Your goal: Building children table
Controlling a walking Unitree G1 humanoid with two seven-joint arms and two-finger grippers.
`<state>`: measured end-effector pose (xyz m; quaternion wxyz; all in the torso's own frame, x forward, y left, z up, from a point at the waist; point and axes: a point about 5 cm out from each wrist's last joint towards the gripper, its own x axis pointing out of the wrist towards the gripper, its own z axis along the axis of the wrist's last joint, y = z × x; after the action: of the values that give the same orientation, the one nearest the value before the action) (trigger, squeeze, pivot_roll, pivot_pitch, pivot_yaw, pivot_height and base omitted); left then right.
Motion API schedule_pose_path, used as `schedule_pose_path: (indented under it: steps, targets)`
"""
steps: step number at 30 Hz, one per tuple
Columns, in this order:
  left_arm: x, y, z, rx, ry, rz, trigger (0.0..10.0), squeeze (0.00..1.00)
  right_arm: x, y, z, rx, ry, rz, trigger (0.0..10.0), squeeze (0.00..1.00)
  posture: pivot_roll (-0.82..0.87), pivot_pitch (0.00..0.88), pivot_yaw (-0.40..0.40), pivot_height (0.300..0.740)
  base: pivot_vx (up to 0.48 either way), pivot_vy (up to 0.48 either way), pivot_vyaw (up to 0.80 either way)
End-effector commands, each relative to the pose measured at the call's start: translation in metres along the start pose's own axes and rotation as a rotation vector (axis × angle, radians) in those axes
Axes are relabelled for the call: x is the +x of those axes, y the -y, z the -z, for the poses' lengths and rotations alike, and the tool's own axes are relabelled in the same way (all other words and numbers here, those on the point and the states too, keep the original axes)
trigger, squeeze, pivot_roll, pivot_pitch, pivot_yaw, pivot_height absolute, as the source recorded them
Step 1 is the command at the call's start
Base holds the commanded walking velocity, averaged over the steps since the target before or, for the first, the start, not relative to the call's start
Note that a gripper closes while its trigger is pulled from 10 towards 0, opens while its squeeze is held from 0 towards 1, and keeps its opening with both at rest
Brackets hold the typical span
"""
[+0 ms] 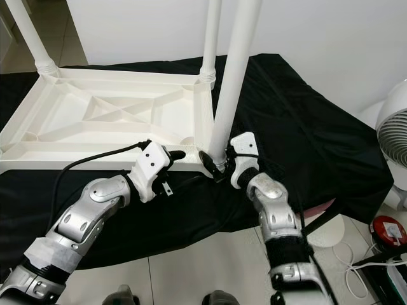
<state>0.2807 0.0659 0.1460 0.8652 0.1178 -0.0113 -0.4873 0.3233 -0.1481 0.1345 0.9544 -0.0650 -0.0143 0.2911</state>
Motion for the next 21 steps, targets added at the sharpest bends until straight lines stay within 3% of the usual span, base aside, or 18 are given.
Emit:
schedule_pose_path:
  steps: [1, 6, 7, 9, 10, 11, 12, 21]
  targets:
    - [0.001, 0.004, 0.000, -0.002, -0.008, 0.083, 10.0, 0.00, 0.004, 0.002, 0.001, -0.022, -0.008, -0.066, 10.0, 0.00, 0.07, 0.000, -0.016, 0.740, 0.000, 0.000, 0.00]
    - [0.002, 0.003, 0.000, 0.005, -0.012, 0.082, 10.0, 0.00, 0.013, 0.004, 0.001, -0.054, -0.032, -0.139, 10.0, 0.00, 0.07, 0.000, -0.017, 0.740, 0.000, 0.000, 0.00]
    - [0.002, 0.002, 0.000, 0.007, -0.012, 0.080, 10.0, 0.00, 0.016, 0.004, 0.002, -0.061, -0.047, -0.162, 9.5, 0.00, 0.07, 0.000, -0.017, 0.740, 0.000, 0.000, 0.00]
    - [0.002, 0.002, 0.000, 0.007, -0.012, 0.080, 10.0, 0.00, 0.016, 0.004, 0.002, -0.061, -0.047, -0.162, 9.5, 0.00, 0.07, 0.000, -0.017, 0.740, 0.000, 0.000, 0.00]
    - [0.002, 0.002, 0.000, 0.007, -0.011, 0.079, 10.0, 0.00, 0.018, 0.003, 0.004, -0.072, -0.061, -0.193, 3.0, 0.00, 0.08, 0.000, -0.020, 0.740, 0.000, 0.000, 0.00]
    - [0.002, 0.002, 0.000, 0.007, -0.011, 0.079, 10.0, 0.00, 0.018, 0.003, 0.004, -0.072, -0.061, -0.193, 3.0, 0.00, 0.08, 0.000, -0.020, 0.740, 0.000, 0.000, 0.00]
    - [0.002, 0.002, 0.000, 0.008, -0.011, 0.076, 10.0, 0.00, 0.019, 0.001, 0.007, -0.075, -0.076, -0.222, 0.0, 0.00, 0.08, 0.000, -0.020, 0.740, 0.000, 0.000, 0.00]
    - [0.000, 0.001, 0.000, 0.002, -0.014, 0.068, 10.0, 0.00, 0.016, -0.006, 0.025, -0.056, -0.132, -0.327, 0.0, 0.00, 0.09, 0.000, -0.026, 0.740, 0.000, 0.000, 0.00]
